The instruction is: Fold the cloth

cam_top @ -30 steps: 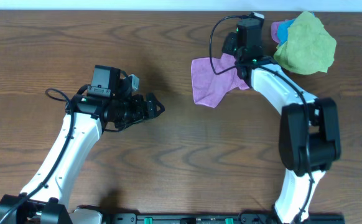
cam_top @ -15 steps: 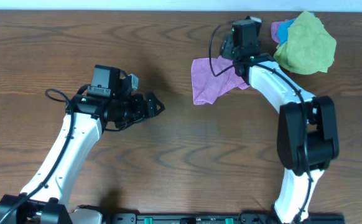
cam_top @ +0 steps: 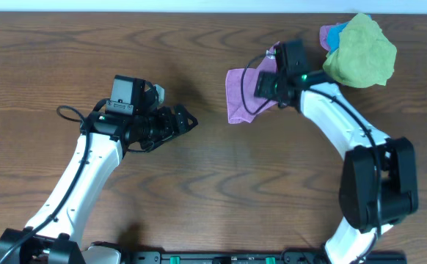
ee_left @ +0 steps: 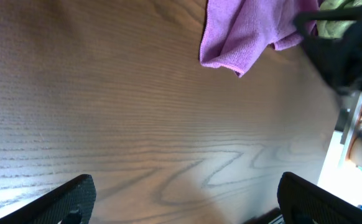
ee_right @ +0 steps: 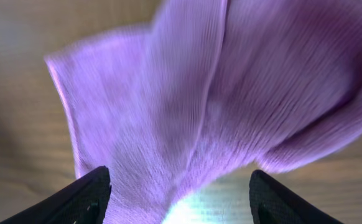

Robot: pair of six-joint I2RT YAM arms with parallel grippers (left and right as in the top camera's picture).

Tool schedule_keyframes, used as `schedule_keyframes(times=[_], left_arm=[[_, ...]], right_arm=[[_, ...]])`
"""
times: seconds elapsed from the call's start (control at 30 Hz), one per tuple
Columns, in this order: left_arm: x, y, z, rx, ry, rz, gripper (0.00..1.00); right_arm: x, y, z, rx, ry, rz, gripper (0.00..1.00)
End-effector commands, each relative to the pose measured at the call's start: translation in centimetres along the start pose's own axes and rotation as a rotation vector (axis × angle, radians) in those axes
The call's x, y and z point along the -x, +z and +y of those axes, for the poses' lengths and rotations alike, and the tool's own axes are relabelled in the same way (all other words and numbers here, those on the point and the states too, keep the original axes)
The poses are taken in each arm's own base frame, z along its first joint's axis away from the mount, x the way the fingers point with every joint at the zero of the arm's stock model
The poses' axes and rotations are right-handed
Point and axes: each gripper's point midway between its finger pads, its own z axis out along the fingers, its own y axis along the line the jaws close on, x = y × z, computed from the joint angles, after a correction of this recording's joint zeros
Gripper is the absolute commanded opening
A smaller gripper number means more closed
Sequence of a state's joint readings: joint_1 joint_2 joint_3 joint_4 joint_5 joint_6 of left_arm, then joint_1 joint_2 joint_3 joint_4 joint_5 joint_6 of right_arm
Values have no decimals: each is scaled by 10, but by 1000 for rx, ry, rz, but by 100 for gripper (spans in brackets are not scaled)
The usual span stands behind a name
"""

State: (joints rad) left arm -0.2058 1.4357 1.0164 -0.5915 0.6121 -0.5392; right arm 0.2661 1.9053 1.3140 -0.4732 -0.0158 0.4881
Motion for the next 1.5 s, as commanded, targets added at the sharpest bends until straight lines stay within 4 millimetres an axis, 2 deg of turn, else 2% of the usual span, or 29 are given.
schedule_keyframes(times=[0.0,0.13,0.27,0.57,0.87,1.07,1.13,1.3,1.47], left_arm=[[3,-2,-7,-15,2,-3,95],[2,-2,-7,-15,2,-2,95],[2,-2,-7,-15,2,-2,95],[1,-2,-6,-11,-2,3,95],[1,-2,-6,-11,-2,3,95],[1,-2,-6,-11,6,3,95],[1,-2,-6,-10,6,2,95],[2,-2,-5,-8,7,0,95],[4,-2,-3,6,6,-11,95]], right_arm=[[-26,16,0,67,21,66,69],[-40,24,0,99,37,80,65],[-41,26,7,137,42,75,56],[-41,26,19,171,35,68,53],[-45,46,19,176,44,71,49],[-39,47,28,215,39,46,45],[-37,47,32,230,36,38,35],[-42,45,40,257,42,57,2],[-52,32,59,351,68,123,1]])
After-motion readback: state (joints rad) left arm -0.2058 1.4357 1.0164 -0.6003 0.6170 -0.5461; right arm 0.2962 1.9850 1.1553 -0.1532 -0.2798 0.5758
